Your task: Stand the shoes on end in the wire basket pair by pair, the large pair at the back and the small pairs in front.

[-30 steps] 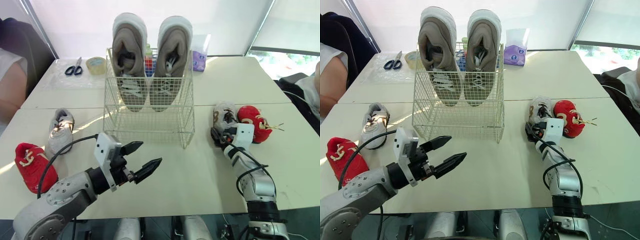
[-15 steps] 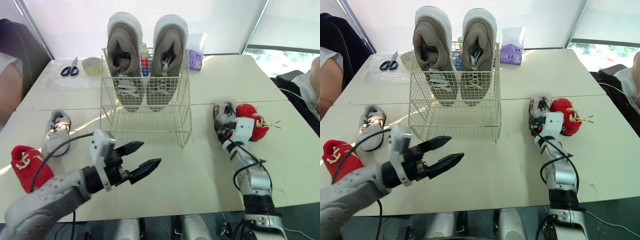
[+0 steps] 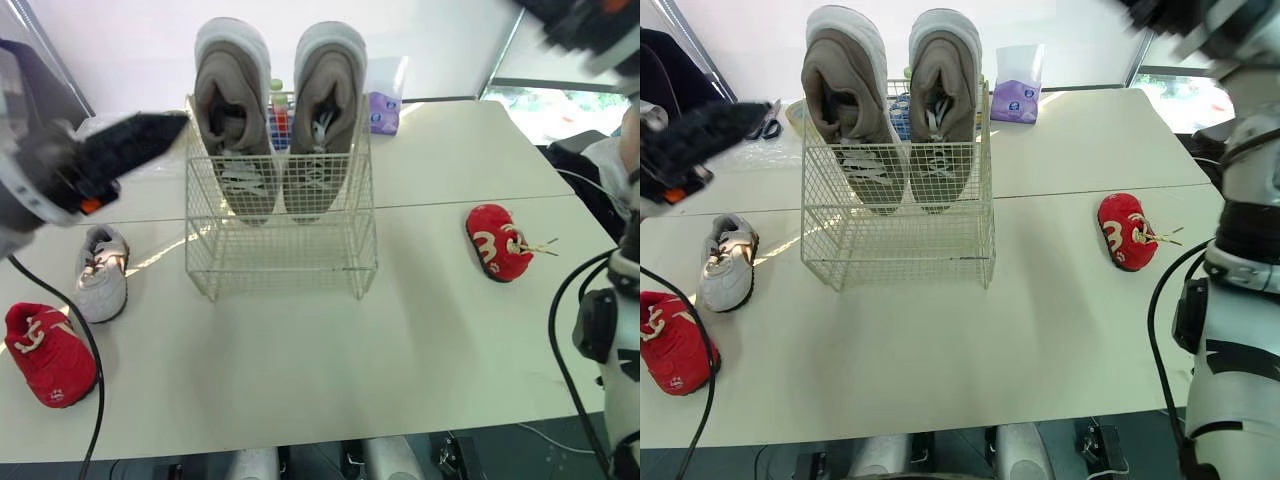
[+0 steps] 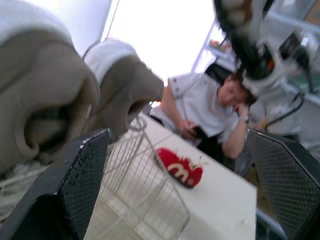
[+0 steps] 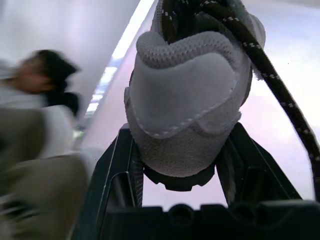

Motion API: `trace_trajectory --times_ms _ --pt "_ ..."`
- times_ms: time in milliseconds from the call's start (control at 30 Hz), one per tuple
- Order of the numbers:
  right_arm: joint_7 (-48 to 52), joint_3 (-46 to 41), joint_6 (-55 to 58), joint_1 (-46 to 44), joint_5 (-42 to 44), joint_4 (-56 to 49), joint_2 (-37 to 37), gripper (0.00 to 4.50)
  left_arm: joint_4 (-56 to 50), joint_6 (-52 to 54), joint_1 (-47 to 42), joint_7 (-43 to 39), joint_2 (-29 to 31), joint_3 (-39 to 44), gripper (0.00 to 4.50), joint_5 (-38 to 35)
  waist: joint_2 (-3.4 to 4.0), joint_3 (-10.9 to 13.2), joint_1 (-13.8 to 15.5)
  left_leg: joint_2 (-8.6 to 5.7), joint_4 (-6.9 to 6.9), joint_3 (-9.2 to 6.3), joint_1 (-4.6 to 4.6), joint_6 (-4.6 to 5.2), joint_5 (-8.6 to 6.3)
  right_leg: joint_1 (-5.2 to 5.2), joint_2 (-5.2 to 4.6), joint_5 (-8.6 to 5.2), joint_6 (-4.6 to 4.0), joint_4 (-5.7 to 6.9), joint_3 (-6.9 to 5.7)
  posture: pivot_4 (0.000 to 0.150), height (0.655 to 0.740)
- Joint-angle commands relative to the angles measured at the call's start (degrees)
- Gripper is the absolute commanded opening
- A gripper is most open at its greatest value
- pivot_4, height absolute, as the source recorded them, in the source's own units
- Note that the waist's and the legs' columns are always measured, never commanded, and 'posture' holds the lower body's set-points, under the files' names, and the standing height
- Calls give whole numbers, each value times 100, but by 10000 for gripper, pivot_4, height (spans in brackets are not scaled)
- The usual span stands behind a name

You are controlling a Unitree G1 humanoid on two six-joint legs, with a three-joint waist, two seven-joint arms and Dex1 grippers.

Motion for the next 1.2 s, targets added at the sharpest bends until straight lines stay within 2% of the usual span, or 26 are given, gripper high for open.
trace_trajectory --times_ms 33,200,400,767,800,833,1033,1067,1133,1167,1200 --pt "753 250 237 23 448 -700 2 16234 272 236 -518 -166 53 -36 45000 -343 -3 2 38 1 1 -4 -4 -3 2 -1 -4 0 0 1 -1 1500 7400" --pt "1271 491 85 -64 446 -837 165 16234 474 495 -962 -117 -144 -255 45000 -483 -15 6 131 -30 18 1 -10 -5 3 8 -47 9 19 -3 -7 1500 7400" --pt "1569 677 -118 -30 269 -885 328 16234 477 582 -1265 51 -419 -445 45000 -642 -24 8 158 -33 21 -4 -10 -6 4 10 -50 13 24 2 -4 1500 7400" --pt "1762 825 -368 225 18 -1231 407 16234 648 888 -1783 46 -952 -887 45000 -456 -26 9 149 -33 22 -6 -4 -49 29 9 -48 12 24 22 -4 1500 7400" --pt "1739 815 -360 241 8 -1245 414 16194 679 917 -1786 6 -958 -870 39519 -466 -26 9 146 -33 22 -6 -4 -50 29 8 -48 12 23 23 -4 1500 7400" --pt "1723 810 -356 260 -6 -1258 414 16194 707 938 -1797 -8 -958 -855 36675 -481 -26 9 143 -33 22 -6 -4 -50 30 8 -48 12 24 23 -3 1500 7400" --pt "1580 779 -233 331 -60 -1310 389 16194 760 906 -1809 103 -1019 -788 7039 -565 -28 8 151 -33 22 -9 -3 -53 32 8 -48 13 23 27 -4 1500 7400" --pt "1520 762 -183 349 -68 -1308 378 16194 742 847 -1789 183 -1064 -761 4102 -560 -28 8 152 -34 22 -8 -2 -53 32 9 -49 13 23 27 -3 1500 7400" --pt "1197 591 299 474 121 -1291 348 25941 537 618 -1595 444 -1264 -616 3766 -707 -29 7 155 -34 23 -8 -2 -53 32 9 -49 13 23 27 -3 1500 7400" --pt "1005 436 647 574 320 -1289 325 29192 348 457 -1449 602 -1395 -512 3766 -721 -30 6 157 -35 23 -8 -2 -53 32 9 -51 13 23 28 -3 1500 7400" --pt "662 190 935 701 501 -1229 391 35016 105 243 -1284 761 -1578 -381 3766 -672 -33 5 162 -34 24 -9 -3 -54 32 10 -54 13 23 29 -2 1500 7400"
